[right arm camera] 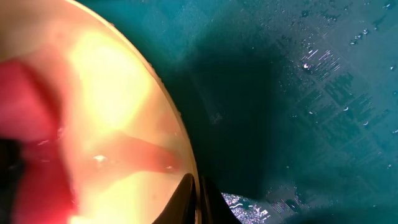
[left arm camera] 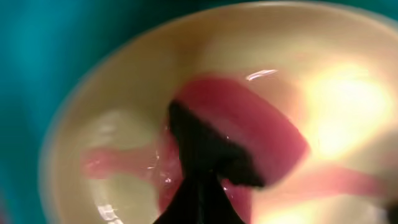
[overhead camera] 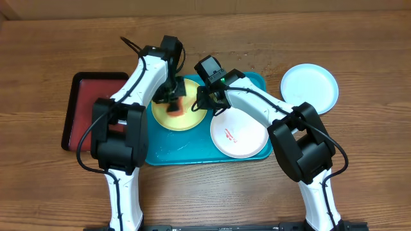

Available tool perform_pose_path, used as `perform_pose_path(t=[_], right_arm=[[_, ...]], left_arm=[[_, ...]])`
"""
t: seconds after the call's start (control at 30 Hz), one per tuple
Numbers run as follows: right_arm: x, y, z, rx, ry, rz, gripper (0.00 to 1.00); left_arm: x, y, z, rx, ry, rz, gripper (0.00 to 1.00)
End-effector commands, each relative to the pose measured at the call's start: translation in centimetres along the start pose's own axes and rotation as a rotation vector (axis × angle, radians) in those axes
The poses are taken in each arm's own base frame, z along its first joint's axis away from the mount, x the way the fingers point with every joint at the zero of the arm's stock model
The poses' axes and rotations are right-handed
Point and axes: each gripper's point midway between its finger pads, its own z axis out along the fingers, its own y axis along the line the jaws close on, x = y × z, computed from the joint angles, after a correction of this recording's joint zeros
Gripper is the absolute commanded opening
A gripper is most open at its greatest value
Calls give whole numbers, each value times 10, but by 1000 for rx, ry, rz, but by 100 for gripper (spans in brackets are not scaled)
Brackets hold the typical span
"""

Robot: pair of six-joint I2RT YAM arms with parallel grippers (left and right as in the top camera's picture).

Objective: Clean dirty plates on tray and stack at the side
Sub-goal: 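Scrub the yellow plate with the sponge in the left gripper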

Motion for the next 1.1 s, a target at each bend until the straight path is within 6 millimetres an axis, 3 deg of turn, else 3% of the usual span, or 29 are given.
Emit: perform_pose_path(t=[0.0, 0.07, 0.17, 0.23, 0.4, 0.57, 0.7, 0.9, 1.07], right_arm=[[18, -13, 15, 57, 49, -5, 4], [17, -12, 16, 54, 46, -5, 4], [16, -11, 16, 51, 41, -6, 4], [15, -11, 16, 48, 38, -10, 4], [11, -7, 16, 35, 20, -11, 4], [9, -6, 16, 29, 12, -11, 4], [9, -6, 16, 30, 12, -11, 4], [9, -6, 16, 31, 13, -11, 4], [11, -7, 16, 35, 20, -11, 4]], left_arm=[[-12, 58, 4, -265, -40, -40, 4], [-16, 63, -1, -280, -49, -46, 4], [-22, 52, -5, -218, -59, -54, 4], [-24, 35, -3, -133, -58, -40, 4], [-14, -36, -3, 238, 18, 55, 4], [-6, -52, -5, 274, 34, 94, 4], [9, -44, -3, 224, 91, 95, 4], [36, -8, -3, 48, 193, 97, 4], [25, 43, -6, -239, 125, 76, 4]])
